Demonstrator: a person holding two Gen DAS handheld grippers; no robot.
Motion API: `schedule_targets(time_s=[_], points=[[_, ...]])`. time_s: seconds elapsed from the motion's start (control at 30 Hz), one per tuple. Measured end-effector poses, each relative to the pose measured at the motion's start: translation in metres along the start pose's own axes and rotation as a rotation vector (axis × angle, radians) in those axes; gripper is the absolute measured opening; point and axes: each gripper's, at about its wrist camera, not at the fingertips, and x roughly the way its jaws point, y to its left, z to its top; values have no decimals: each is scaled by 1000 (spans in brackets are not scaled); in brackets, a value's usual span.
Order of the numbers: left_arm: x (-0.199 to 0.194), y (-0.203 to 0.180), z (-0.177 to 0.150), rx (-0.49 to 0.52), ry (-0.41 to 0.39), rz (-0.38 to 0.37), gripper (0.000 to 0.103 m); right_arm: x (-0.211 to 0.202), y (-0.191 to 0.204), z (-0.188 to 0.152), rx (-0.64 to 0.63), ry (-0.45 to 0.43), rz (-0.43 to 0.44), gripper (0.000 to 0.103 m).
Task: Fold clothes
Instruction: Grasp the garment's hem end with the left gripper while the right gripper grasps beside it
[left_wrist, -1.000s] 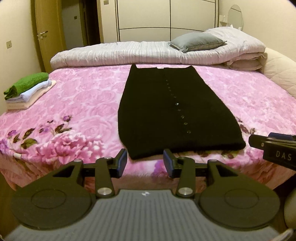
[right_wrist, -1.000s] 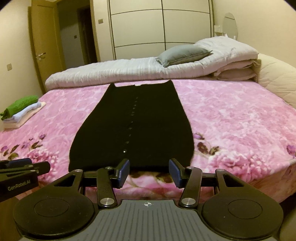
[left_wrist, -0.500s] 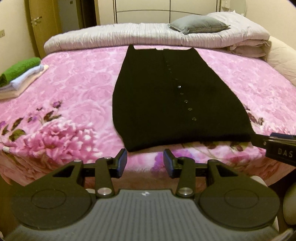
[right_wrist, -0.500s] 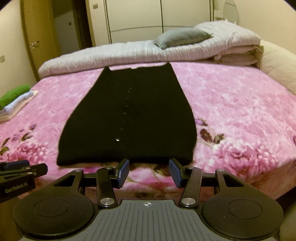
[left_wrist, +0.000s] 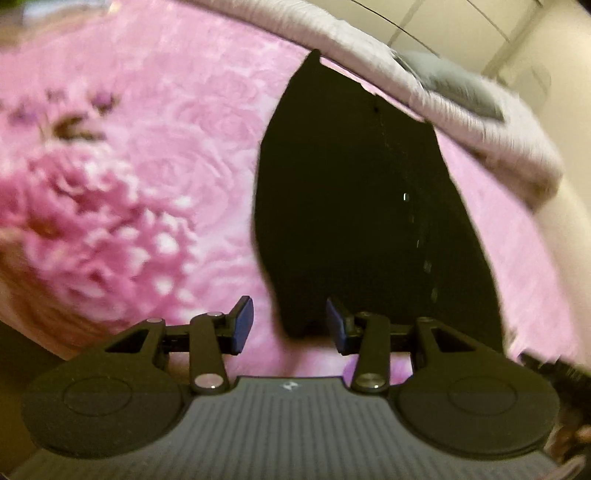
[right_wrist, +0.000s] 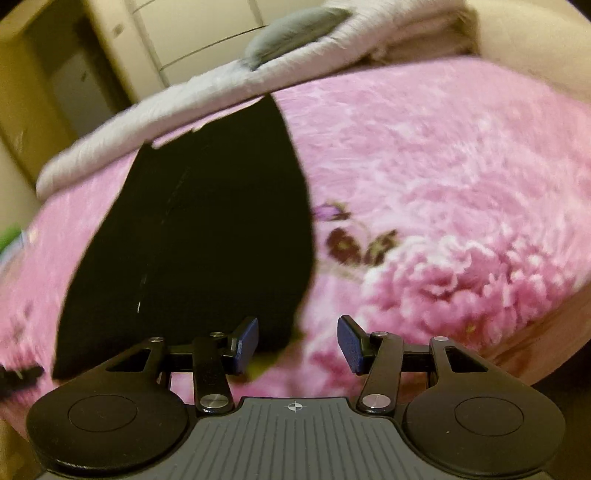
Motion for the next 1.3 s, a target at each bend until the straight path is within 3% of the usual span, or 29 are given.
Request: schedule_targets(time_s=[0.2,0.4,0.47,0.53,0.57,0.6,0.63,1.0,1.2,1.3], points=[[29,22,17,-129,42,-139,41,41,-66,18,413,114,265,52],[57,40,31,-236,84,-272,43,76,-64,25,476,198,408,51],[66,41,35,-250,100,-306,43,84,-56,30,445,205,418,50],[69,38,39,-241,116,-330,41,91,-50,36,422,214,419,38],[71,36,40,-223,129,-335,28,94,-50,37,426,224,409,21],[72,34,41,-203,140,-334,19,96,-50,38,431,228,399,13],[73,33,40,-178,148,-319,9,97,-50,37,434,229,391,13],[9,39,2,-91,58,-346,7,40,-39,24,365,141,417,9],[-32,45,-27,-64,13,-366,7,2,-46,-11,355,163,433,9],[-54,56,-57,-74,26,-376,7,-18,-52,-36,348,200,436,9]])
